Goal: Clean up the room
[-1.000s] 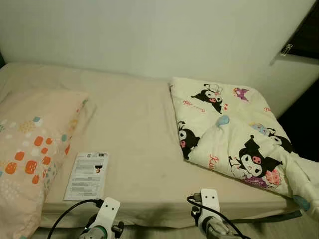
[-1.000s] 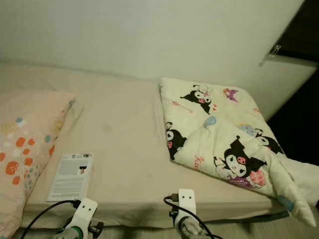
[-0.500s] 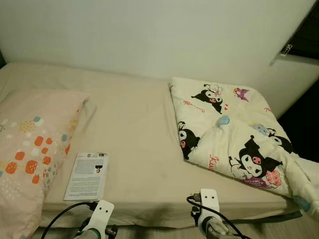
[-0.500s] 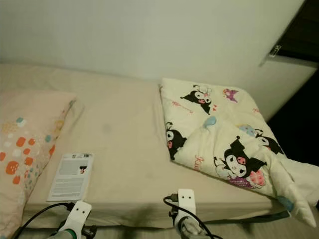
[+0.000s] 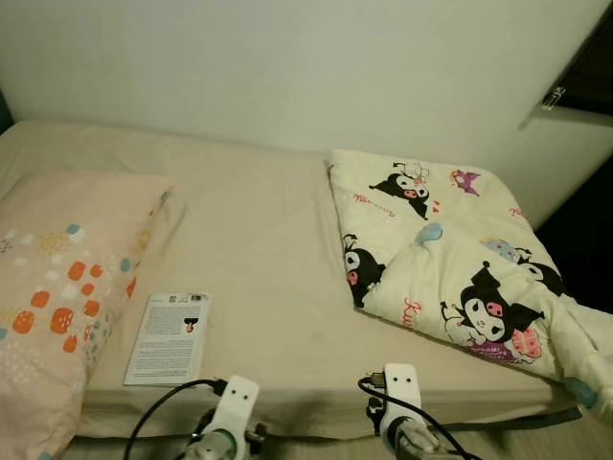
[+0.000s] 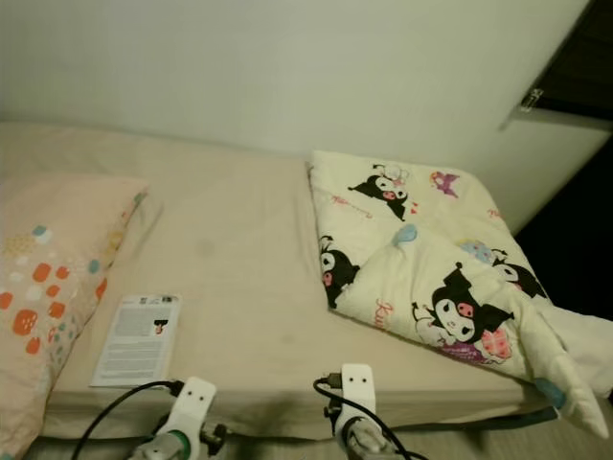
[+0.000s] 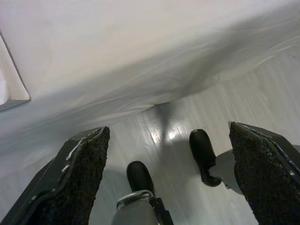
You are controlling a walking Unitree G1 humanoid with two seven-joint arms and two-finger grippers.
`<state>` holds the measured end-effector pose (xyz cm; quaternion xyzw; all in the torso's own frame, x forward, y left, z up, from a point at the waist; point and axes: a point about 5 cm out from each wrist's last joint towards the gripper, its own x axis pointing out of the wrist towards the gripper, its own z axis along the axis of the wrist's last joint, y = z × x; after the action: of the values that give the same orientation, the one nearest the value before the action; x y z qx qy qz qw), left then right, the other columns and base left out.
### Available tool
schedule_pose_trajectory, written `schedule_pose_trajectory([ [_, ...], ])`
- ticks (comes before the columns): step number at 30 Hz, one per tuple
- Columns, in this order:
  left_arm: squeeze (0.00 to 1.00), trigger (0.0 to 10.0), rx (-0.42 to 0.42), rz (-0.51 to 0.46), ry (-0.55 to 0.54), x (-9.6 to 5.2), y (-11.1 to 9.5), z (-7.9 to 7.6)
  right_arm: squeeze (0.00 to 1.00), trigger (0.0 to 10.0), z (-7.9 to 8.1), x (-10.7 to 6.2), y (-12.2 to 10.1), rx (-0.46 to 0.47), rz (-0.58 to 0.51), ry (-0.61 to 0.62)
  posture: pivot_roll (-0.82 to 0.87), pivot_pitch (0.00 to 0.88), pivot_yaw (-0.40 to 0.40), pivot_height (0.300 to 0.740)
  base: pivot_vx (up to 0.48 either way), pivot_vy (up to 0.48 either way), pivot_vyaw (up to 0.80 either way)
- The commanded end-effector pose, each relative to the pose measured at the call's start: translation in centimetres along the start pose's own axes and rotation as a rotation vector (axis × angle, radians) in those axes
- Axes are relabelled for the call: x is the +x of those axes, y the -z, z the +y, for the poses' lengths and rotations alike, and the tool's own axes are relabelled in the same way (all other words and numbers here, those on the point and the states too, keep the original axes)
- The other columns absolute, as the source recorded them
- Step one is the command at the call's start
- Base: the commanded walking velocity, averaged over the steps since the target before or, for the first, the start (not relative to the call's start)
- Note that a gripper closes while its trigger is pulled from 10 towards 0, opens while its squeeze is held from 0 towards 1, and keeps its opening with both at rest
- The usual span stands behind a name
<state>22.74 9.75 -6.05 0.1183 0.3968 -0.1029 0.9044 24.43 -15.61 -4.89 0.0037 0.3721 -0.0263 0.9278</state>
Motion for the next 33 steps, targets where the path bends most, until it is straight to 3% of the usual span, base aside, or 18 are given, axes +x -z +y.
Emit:
schedule_pose_trajectory([
  [1, 0.0, 10.0, 0.013, 0.013, 0.013, -0.1, 0.0, -1.1, 0.0, 10.0, -0.4, -0.1, 0.7, 0.004, 0.024, 0.013, 0.15, 0.0, -0.096, 0.74, 0.0, 0.0, 0.0],
  [6, 0.0, 10.0, 0.012, 0.007, 0.023, -0.1, -0.5, -2.3, 0.0, 10.0, -0.5, -0.1, 0.7, 0.005, 0.026, 0.015, 0.14, 0.0, -0.095, 0.74, 0.0, 0.0, 0.0],
  [9, 0.0, 10.0, 0.009, 0.016, 0.007, 0.0, 0.1, -0.7, 0.0, 10.0, -0.5, -0.1, 0.7, 0.007, 0.027, 0.016, 0.14, 0.0, -0.095, 0.74, 0.0, 0.0, 0.0],
  [33, 0.0, 10.0, 0.009, 0.02, -0.005, 0.0, 0.3, 0.1, 0.0, 10.0, -0.5, -0.1, 0.7, 0.019, 0.032, 0.018, 0.14, 0.0, -0.092, 0.74, 0.0, 0.0, 0.0],
])
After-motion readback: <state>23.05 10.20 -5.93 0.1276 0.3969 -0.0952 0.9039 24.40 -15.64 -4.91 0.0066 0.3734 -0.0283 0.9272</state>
